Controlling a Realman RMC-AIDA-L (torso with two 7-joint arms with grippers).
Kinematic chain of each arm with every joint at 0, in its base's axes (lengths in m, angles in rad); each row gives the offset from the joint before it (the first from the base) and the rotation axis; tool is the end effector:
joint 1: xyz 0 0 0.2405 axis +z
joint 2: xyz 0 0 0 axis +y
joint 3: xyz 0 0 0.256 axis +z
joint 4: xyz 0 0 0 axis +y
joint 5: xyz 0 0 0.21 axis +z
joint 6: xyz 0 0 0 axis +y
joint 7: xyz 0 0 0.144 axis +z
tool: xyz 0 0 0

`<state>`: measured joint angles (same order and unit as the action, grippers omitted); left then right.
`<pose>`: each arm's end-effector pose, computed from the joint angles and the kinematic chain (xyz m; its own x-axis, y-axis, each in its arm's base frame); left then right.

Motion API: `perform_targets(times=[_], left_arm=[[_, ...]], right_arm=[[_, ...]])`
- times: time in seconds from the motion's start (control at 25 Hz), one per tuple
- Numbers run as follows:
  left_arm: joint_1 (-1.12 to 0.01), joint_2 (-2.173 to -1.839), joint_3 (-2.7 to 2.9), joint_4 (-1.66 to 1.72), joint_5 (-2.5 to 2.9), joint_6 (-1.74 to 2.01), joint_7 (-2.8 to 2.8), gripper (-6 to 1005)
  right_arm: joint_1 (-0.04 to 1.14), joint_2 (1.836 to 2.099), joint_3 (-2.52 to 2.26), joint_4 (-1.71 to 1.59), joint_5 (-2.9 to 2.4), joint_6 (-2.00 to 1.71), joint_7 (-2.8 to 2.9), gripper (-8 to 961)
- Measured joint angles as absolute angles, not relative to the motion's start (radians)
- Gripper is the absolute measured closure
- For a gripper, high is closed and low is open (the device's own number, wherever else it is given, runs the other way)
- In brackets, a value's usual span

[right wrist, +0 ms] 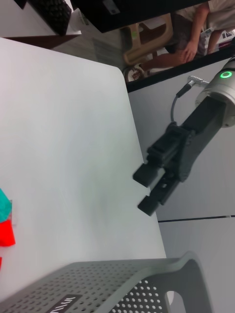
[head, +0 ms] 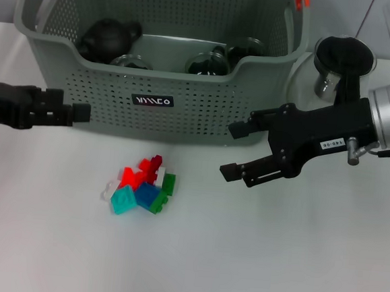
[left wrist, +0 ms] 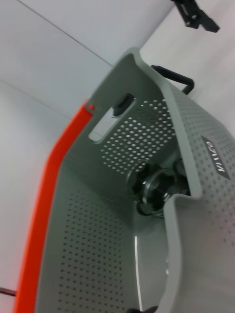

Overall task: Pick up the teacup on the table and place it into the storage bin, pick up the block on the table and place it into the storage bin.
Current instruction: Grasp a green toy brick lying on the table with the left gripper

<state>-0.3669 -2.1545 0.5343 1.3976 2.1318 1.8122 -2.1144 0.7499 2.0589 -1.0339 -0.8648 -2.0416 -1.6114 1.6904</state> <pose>-0.2541 0.2942 0.1070 0.5995 0.6178 0.5088 0.7776 -0.6000 -0.1877 0.1543 0.3660 -0.0112 0.9488 -0.2131 -0.2333 -0.2125 -0.9768 0.0280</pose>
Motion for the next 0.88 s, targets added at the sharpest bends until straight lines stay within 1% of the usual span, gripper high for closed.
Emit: perform_targets(times=[0.32,0.88], left_arm=[[-0.372,-2.153,0.529,1.389,2.169,1.784,-2.09,164],[-0.414,-2.134,0.527,1.359,2.291,1.747,-2.16,166]], right_arm=[[0.751,2.065,-1.034,-0.866,-2.042,-1.601,1.692,71],[0.762,2.066,-1.034,-0.864,-2.04,-1.594,1.691,72]])
